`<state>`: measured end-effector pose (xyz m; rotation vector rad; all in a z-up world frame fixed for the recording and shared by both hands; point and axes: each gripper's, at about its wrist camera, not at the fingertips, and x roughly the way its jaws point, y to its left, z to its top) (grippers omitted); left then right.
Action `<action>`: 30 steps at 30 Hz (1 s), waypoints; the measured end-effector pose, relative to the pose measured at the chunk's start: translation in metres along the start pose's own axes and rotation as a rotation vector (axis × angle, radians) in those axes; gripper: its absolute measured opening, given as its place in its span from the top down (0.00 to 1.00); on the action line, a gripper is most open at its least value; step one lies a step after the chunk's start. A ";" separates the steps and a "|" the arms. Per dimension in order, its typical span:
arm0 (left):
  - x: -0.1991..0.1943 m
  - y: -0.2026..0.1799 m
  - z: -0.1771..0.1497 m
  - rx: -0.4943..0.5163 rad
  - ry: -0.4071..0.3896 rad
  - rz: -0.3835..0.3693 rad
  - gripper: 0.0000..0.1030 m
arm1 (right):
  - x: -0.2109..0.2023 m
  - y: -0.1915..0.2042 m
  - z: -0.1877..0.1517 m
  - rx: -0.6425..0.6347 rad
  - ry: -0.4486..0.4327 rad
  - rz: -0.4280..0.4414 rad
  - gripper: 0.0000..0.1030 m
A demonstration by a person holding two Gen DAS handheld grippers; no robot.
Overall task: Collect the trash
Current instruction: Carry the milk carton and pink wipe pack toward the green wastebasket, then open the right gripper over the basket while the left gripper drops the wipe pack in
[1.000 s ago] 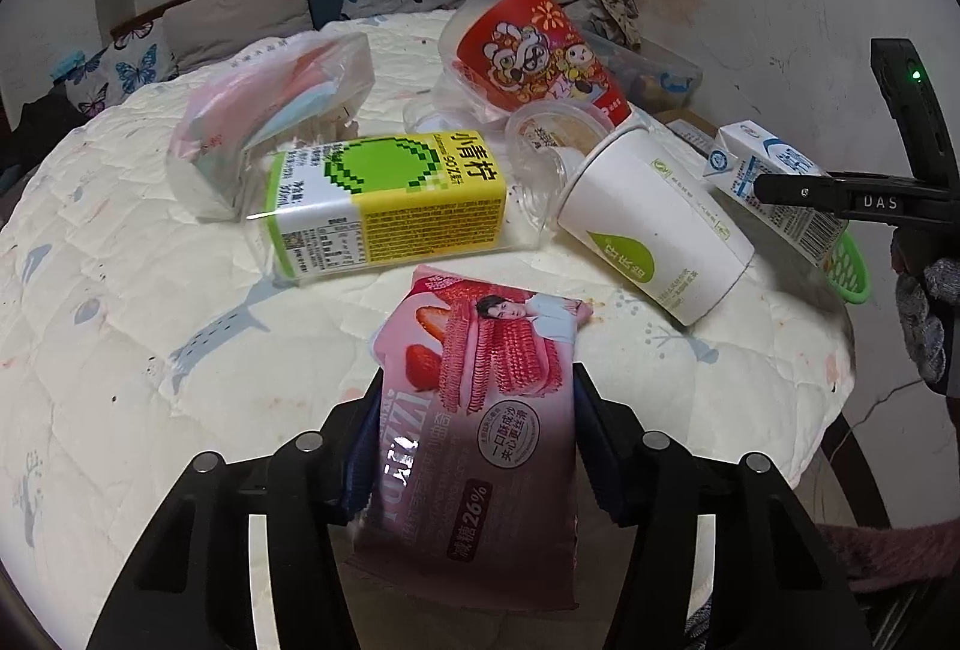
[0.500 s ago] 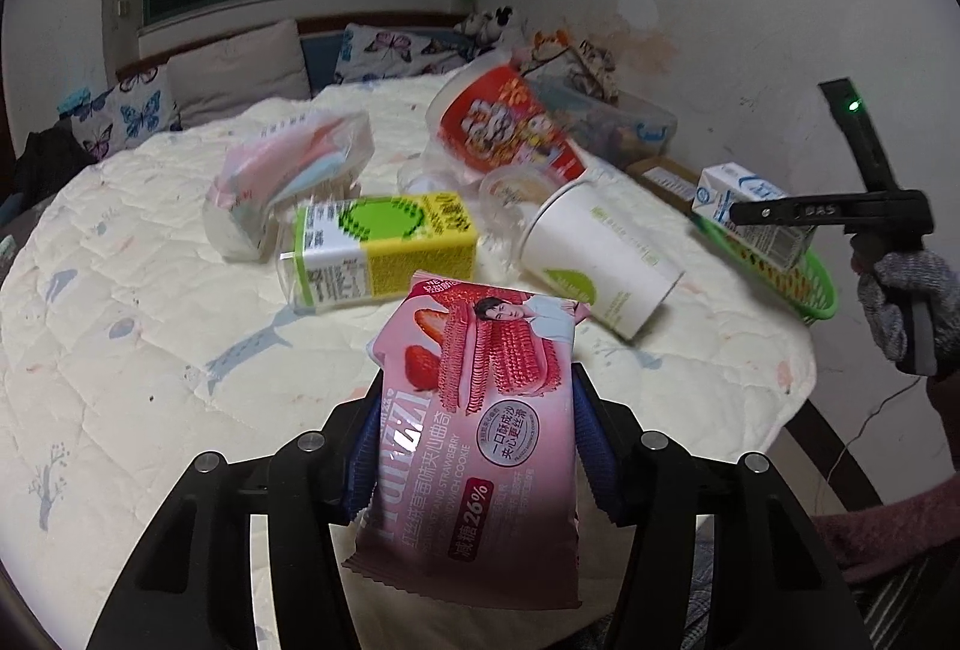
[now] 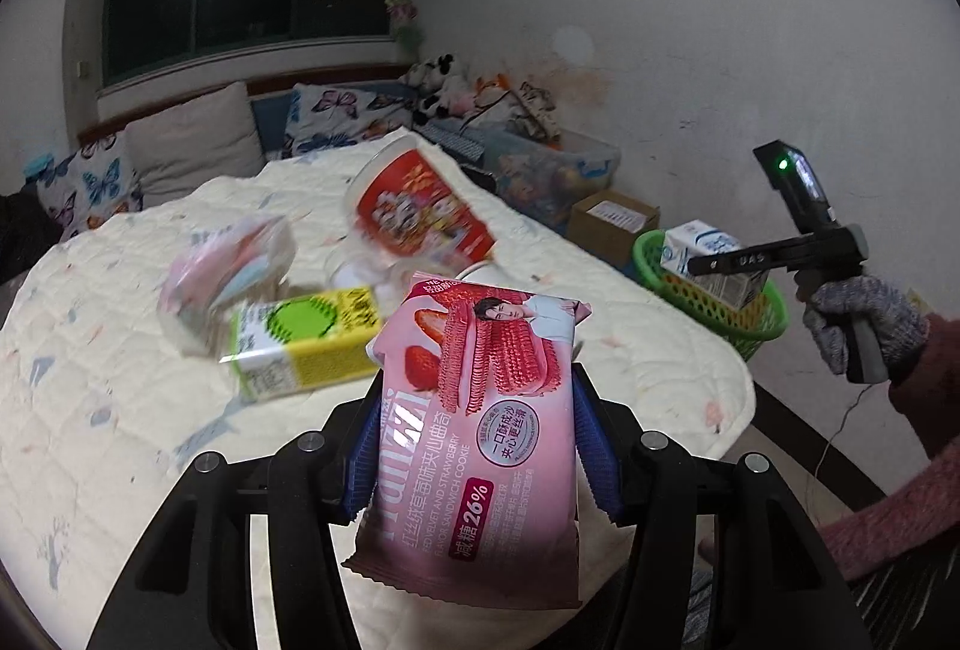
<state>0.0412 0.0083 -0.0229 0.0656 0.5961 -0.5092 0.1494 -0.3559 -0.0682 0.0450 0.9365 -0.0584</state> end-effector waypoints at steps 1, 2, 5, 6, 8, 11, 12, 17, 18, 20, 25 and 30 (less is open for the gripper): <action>0.001 -0.002 0.002 0.005 -0.004 -0.005 0.48 | 0.001 -0.004 -0.001 0.007 0.001 -0.004 0.34; 0.003 -0.005 0.005 0.010 -0.008 -0.012 0.48 | 0.000 -0.009 -0.001 0.014 0.002 -0.008 0.34; 0.009 -0.014 0.013 0.028 -0.020 -0.038 0.48 | 0.001 -0.021 -0.003 0.030 0.004 -0.026 0.34; 0.011 -0.016 0.016 0.034 -0.021 -0.044 0.48 | 0.002 -0.027 -0.004 0.033 0.007 -0.036 0.34; 0.018 -0.024 0.022 0.050 -0.024 -0.058 0.48 | 0.003 -0.034 -0.005 0.039 0.011 -0.051 0.34; 0.028 -0.033 0.027 0.070 -0.025 -0.078 0.48 | 0.006 -0.046 -0.007 0.052 0.019 -0.062 0.34; 0.030 -0.037 0.030 0.078 -0.025 -0.085 0.48 | 0.007 -0.051 -0.008 0.057 0.021 -0.067 0.33; 0.046 -0.053 0.041 0.107 -0.018 -0.114 0.48 | 0.012 -0.070 -0.011 0.089 0.028 -0.072 0.33; 0.049 -0.056 0.043 0.110 -0.016 -0.118 0.48 | 0.012 -0.075 -0.012 0.097 0.030 -0.074 0.33; 0.056 -0.062 0.047 0.118 -0.009 -0.132 0.48 | 0.014 -0.081 -0.013 0.108 0.035 -0.073 0.31; 0.077 -0.079 0.058 0.141 0.003 -0.173 0.48 | 0.011 -0.095 -0.017 0.127 0.032 -0.073 0.27; 0.103 -0.097 0.070 0.170 0.022 -0.212 0.48 | 0.006 -0.107 -0.018 0.141 0.022 -0.079 0.27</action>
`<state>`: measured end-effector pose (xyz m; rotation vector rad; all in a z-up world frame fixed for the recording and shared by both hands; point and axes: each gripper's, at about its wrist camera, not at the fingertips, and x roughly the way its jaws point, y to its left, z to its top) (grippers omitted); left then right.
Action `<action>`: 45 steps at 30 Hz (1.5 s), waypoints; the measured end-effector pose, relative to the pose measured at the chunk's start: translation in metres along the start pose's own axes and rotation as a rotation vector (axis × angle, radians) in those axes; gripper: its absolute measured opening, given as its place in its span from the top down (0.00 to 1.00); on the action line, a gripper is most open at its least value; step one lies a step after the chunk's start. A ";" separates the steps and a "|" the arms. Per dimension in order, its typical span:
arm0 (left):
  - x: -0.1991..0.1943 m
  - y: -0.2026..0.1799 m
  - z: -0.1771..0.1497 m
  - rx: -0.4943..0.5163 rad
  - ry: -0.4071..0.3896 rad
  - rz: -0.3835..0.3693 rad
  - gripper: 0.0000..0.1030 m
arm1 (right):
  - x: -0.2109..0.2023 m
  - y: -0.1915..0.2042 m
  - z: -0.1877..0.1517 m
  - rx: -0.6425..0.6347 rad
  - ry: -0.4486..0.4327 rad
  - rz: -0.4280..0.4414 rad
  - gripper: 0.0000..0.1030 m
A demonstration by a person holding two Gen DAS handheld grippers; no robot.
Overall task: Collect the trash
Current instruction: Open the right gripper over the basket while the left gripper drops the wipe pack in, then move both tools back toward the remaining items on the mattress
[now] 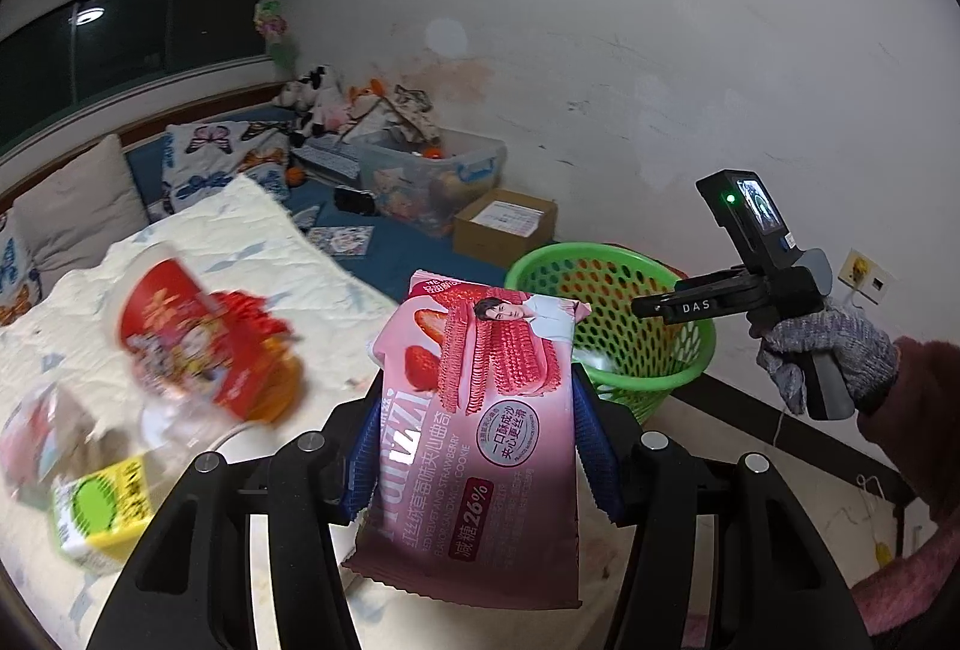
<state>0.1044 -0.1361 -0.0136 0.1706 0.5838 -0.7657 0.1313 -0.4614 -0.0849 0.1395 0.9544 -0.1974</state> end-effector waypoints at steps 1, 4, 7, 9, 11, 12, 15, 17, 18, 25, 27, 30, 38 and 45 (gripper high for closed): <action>0.003 -0.001 0.002 0.006 0.001 -0.007 0.48 | -0.001 -0.002 -0.001 0.000 -0.001 -0.002 0.27; 0.023 -0.009 0.012 0.027 0.010 -0.033 0.48 | -0.005 -0.007 -0.004 0.007 -0.005 -0.005 0.27; 0.044 -0.014 0.020 0.028 0.027 -0.056 0.48 | -0.008 -0.011 -0.006 0.010 -0.005 -0.008 0.27; 0.057 -0.018 0.025 0.030 0.036 -0.067 0.48 | -0.010 -0.011 -0.008 0.011 -0.005 -0.009 0.27; 0.072 -0.022 0.032 0.029 0.052 -0.083 0.48 | -0.011 -0.012 -0.009 0.009 -0.006 -0.010 0.27; 0.077 -0.023 0.034 0.028 0.057 -0.088 0.48 | -0.012 -0.012 -0.011 0.007 -0.008 -0.011 0.27; 0.099 -0.032 0.043 0.036 0.080 -0.101 0.47 | -0.016 -0.016 -0.014 0.010 -0.018 -0.011 0.27; 0.113 -0.037 0.048 0.043 0.097 -0.112 0.47 | -0.018 -0.018 -0.015 0.013 -0.021 -0.010 0.26; 0.119 -0.041 0.049 0.048 0.104 -0.110 0.47 | -0.020 -0.019 -0.016 0.013 -0.024 -0.011 0.26; 0.174 -0.055 0.060 0.048 0.189 -0.122 0.47 | -0.028 -0.028 -0.022 0.024 -0.041 -0.020 0.25; 0.190 -0.059 0.063 0.046 0.217 -0.126 0.46 | -0.029 -0.030 -0.025 0.032 -0.041 -0.021 0.25; 0.204 -0.067 0.064 0.053 0.243 -0.123 0.41 | -0.030 -0.035 -0.030 0.046 -0.036 -0.021 0.25; 0.227 -0.076 0.062 0.048 0.279 -0.135 0.22 | -0.030 -0.043 -0.037 0.072 -0.024 -0.024 0.25; 0.199 -0.060 0.062 0.015 0.240 -0.091 0.22 | -0.032 -0.035 -0.036 0.063 -0.026 -0.012 0.25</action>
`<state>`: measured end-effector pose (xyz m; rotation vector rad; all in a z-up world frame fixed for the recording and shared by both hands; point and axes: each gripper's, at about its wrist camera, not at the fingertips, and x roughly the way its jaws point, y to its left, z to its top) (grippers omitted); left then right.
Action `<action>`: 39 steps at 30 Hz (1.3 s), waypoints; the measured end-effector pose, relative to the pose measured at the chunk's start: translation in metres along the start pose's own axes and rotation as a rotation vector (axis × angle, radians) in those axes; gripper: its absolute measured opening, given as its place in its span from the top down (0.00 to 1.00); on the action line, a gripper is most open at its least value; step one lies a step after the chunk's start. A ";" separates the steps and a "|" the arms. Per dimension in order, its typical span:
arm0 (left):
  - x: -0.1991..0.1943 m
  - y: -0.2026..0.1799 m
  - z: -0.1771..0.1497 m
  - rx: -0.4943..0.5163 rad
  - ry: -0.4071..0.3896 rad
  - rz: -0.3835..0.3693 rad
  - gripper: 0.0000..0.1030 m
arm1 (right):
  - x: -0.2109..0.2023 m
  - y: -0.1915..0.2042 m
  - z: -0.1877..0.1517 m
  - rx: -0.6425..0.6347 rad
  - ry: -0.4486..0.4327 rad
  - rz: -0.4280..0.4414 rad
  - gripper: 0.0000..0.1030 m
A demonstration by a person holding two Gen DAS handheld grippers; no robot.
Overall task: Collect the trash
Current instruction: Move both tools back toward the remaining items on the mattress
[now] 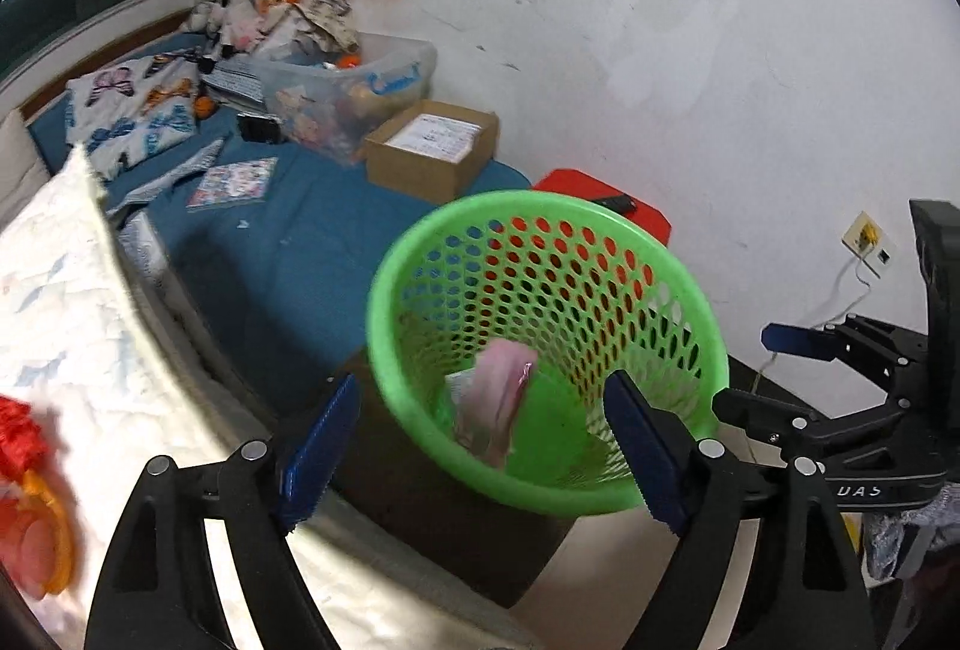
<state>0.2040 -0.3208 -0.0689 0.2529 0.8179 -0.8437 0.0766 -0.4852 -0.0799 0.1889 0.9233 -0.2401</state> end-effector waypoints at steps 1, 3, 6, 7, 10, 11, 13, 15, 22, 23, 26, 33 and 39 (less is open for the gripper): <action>-0.005 0.002 -0.001 -0.005 -0.006 0.010 0.22 | -0.001 0.003 0.000 -0.005 -0.002 0.004 0.25; -0.021 0.007 -0.005 -0.017 -0.026 0.033 0.22 | -0.003 0.011 0.001 -0.018 -0.007 0.018 0.25; -0.049 0.020 -0.015 -0.056 -0.062 0.068 0.22 | -0.006 0.027 0.003 -0.047 -0.016 0.039 0.25; -0.057 0.024 -0.019 -0.071 -0.069 0.079 0.22 | -0.007 0.033 0.004 -0.057 -0.019 0.047 0.24; -0.077 0.039 -0.031 -0.114 -0.071 0.125 0.22 | -0.008 0.050 0.008 -0.084 -0.028 0.067 0.23; -0.084 0.044 -0.036 -0.127 -0.072 0.143 0.22 | -0.008 0.055 0.009 -0.092 -0.030 0.075 0.23; -0.098 0.051 -0.045 -0.147 -0.080 0.183 0.22 | -0.008 0.069 0.011 -0.107 -0.032 0.097 0.23; -0.113 0.059 -0.054 -0.168 -0.094 0.210 0.22 | -0.007 0.085 0.013 -0.129 -0.029 0.124 0.23; -0.172 0.102 -0.092 -0.274 -0.153 0.314 0.22 | -0.008 0.147 0.014 -0.241 -0.023 0.222 0.20; -0.180 0.109 -0.099 -0.293 -0.159 0.332 0.22 | -0.010 0.157 0.013 -0.257 -0.025 0.237 0.20; -0.203 0.130 -0.117 -0.350 -0.177 0.384 0.22 | -0.013 0.191 0.008 -0.321 -0.020 0.296 0.19; -0.244 0.166 -0.154 -0.463 -0.204 0.473 0.22 | -0.011 0.260 -0.001 -0.425 0.014 0.398 0.16; -0.265 0.187 -0.186 -0.544 -0.210 0.513 0.22 | -0.001 0.313 -0.009 -0.513 0.054 0.459 0.15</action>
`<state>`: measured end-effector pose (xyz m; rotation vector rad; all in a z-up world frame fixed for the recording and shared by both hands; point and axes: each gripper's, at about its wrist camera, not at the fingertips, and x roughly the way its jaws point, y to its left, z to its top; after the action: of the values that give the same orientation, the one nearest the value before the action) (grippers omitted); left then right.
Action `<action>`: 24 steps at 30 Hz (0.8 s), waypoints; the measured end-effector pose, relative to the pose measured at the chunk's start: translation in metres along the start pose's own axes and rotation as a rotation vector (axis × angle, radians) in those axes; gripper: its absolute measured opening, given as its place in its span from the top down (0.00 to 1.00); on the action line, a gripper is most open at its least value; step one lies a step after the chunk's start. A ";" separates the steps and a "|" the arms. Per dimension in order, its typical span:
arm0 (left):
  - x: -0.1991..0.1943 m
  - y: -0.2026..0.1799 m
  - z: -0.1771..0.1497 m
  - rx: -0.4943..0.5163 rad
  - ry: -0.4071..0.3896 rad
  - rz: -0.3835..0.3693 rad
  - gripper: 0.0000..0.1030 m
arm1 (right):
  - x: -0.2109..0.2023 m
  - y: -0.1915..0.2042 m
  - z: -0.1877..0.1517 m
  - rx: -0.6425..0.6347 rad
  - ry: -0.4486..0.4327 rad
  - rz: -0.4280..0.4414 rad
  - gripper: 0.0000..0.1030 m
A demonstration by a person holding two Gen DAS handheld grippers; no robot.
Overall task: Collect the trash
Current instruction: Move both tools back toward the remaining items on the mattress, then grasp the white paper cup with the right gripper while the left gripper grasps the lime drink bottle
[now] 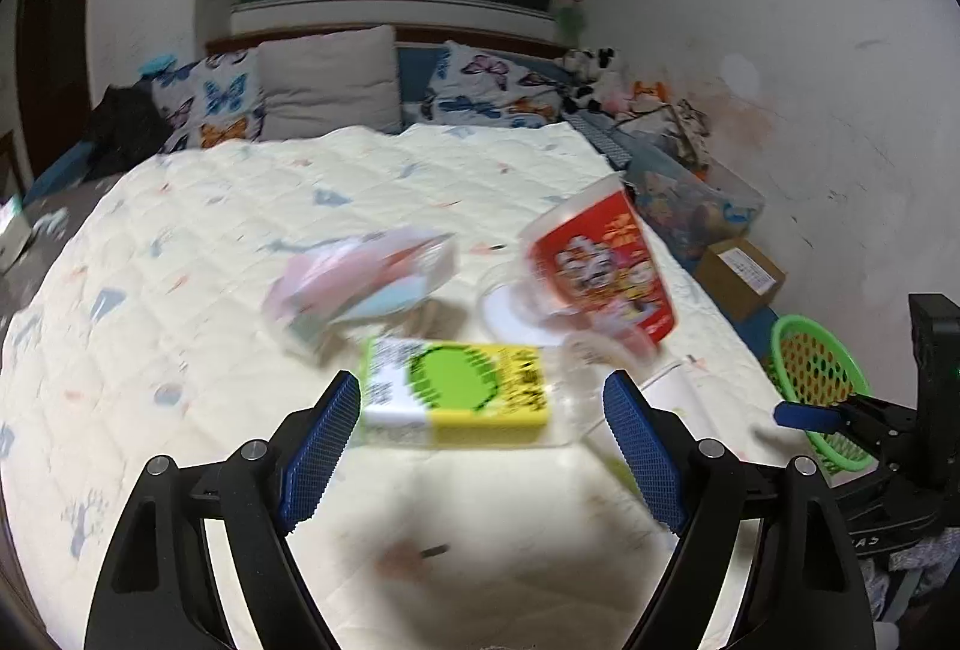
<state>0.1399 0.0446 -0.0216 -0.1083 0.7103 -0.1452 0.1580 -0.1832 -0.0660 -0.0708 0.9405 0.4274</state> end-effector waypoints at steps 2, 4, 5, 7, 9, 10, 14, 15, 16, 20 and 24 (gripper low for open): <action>0.000 0.008 -0.004 -0.017 0.004 0.008 0.22 | 0.012 0.010 0.005 -0.017 0.014 0.010 0.15; 0.000 0.013 -0.008 -0.026 0.009 0.011 0.22 | 0.022 0.016 0.011 -0.026 0.027 0.015 0.15; 0.001 0.015 -0.010 -0.031 0.014 0.013 0.22 | 0.023 0.018 0.011 -0.027 0.031 0.018 0.15; 0.001 0.019 -0.014 -0.040 0.019 0.008 0.22 | 0.032 0.023 0.016 -0.031 0.041 0.027 0.15; 0.001 0.021 -0.016 -0.042 0.020 0.007 0.22 | 0.038 0.028 0.019 -0.034 0.048 0.029 0.15; 0.001 0.020 -0.015 -0.042 0.020 0.006 0.22 | 0.042 0.030 0.019 -0.037 0.054 0.028 0.15; 0.003 0.021 -0.017 -0.044 0.022 -0.003 0.22 | 0.053 0.035 0.022 -0.048 0.077 0.023 0.16; 0.004 0.021 -0.018 -0.043 0.025 -0.006 0.22 | 0.055 0.035 0.022 -0.047 0.081 0.021 0.17; 0.005 0.021 -0.019 -0.040 0.028 -0.009 0.22 | 0.056 0.035 0.023 -0.045 0.084 0.021 0.18; 0.006 0.022 -0.023 -0.035 0.033 -0.018 0.22 | 0.058 0.032 0.022 -0.037 0.097 0.023 0.34; 0.008 0.024 -0.024 -0.041 0.039 -0.024 0.22 | 0.050 0.031 0.019 -0.054 0.095 0.023 0.38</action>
<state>0.1325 0.0656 -0.0478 -0.1533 0.7515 -0.1558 0.1865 -0.1336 -0.0909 -0.1306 1.0244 0.4736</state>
